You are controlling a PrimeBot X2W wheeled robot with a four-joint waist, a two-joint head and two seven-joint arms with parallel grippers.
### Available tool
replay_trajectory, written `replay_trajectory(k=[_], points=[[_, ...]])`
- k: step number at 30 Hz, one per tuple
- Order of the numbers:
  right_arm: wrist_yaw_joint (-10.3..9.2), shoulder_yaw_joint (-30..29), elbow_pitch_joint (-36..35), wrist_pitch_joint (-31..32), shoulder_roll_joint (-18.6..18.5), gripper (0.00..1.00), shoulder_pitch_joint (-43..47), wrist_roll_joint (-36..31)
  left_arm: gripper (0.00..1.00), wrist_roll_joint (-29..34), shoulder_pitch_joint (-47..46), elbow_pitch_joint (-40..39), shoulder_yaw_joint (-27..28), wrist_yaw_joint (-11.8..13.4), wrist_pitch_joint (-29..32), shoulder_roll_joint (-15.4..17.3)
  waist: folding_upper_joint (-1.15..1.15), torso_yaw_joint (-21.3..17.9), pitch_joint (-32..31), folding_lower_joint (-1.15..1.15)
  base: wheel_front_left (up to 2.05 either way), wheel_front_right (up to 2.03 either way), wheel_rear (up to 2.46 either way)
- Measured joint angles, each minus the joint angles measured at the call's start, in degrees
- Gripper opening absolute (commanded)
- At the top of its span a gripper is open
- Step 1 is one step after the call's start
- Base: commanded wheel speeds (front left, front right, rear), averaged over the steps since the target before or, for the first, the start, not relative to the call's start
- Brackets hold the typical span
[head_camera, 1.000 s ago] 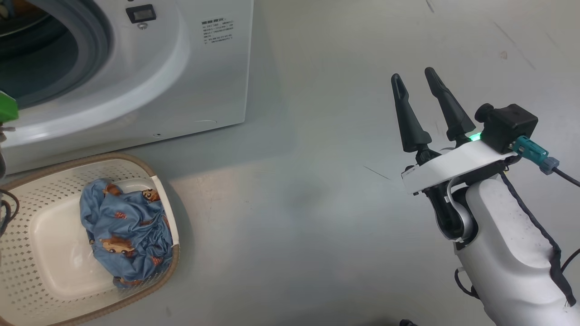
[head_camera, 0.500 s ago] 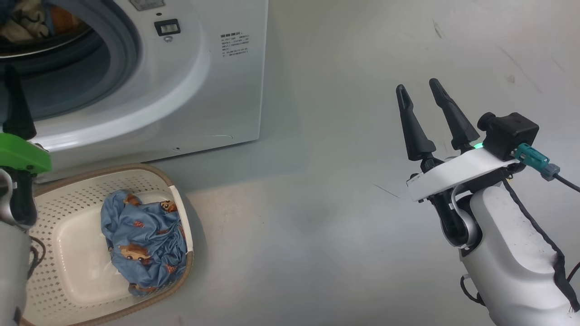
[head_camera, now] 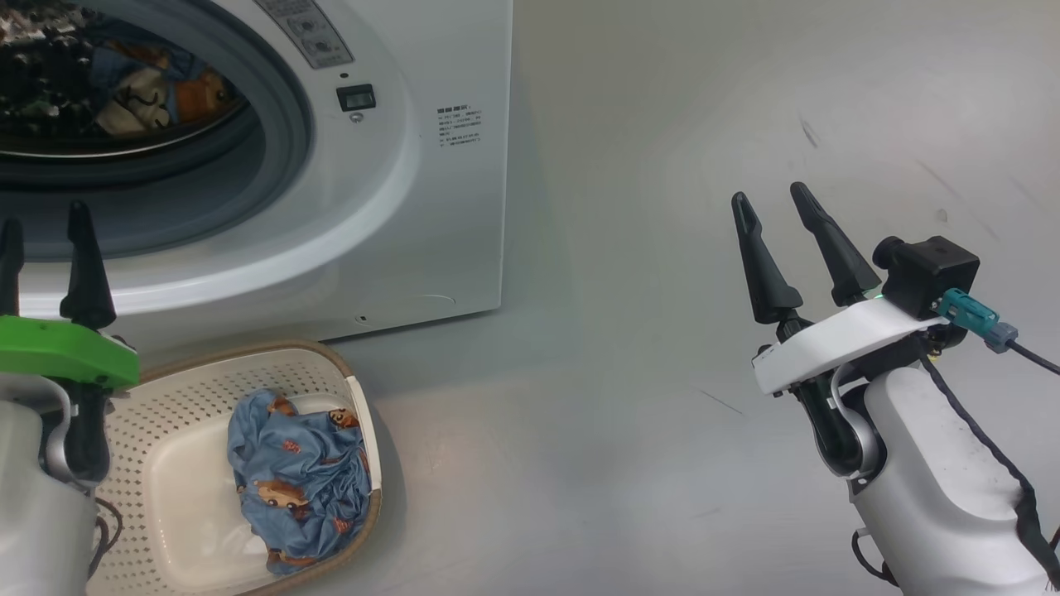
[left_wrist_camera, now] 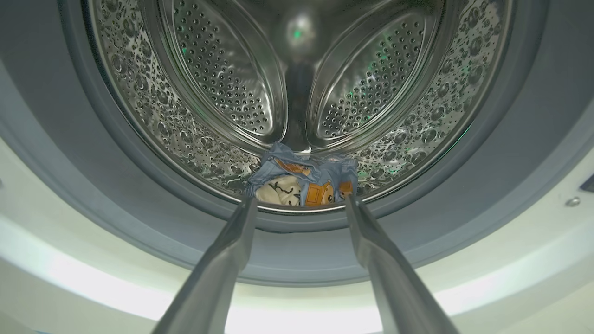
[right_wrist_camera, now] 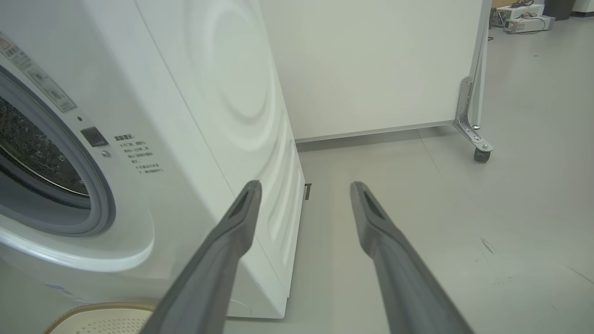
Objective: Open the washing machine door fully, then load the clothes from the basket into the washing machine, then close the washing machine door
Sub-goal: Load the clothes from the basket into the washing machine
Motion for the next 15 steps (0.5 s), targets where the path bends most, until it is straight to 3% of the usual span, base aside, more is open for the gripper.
replay_trajectory(k=[15], points=[[0.00, 0.16, 1.34, 0.00, -1.41, 1.00, 3.35, 1.03, 1.00, 2.01, 12.17, -9.47, 4.11, 0.05, 0.00, -3.20, 0.00, 2.56, -8.00, 0.00, 0.00, 0.00, 0.00]])
